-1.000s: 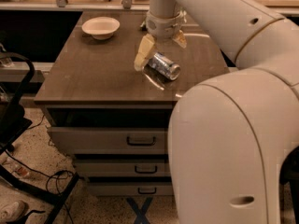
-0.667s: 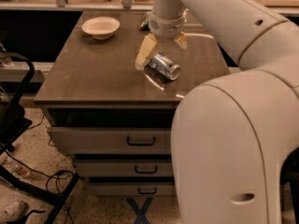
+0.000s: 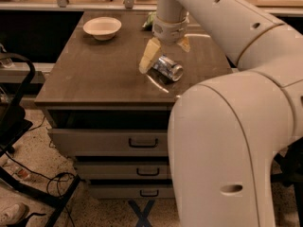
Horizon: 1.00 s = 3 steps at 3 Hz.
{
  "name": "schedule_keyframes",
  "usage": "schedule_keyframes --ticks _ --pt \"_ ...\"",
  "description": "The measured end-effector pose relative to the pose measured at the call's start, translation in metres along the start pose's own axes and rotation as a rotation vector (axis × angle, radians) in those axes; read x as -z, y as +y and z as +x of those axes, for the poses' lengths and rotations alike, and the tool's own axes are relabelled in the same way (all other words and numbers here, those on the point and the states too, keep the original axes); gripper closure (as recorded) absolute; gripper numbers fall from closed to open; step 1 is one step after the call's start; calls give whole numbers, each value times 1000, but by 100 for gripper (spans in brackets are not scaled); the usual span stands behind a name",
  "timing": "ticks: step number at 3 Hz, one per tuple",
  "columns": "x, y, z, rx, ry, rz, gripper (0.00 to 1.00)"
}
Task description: Place redbull can upright
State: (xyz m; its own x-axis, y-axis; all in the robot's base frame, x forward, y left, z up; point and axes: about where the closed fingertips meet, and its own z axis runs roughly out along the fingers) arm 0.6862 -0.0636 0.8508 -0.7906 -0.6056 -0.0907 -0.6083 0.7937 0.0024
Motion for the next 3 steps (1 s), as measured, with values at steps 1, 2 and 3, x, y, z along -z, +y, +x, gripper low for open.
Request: schedule_keyframes --ticks 1,2,3 --pt "-8 0 -6 23 23 10 3" --pt "-14 1 -12 48 38 19 16" --pt "-18 2 -17 71 39 25 47"
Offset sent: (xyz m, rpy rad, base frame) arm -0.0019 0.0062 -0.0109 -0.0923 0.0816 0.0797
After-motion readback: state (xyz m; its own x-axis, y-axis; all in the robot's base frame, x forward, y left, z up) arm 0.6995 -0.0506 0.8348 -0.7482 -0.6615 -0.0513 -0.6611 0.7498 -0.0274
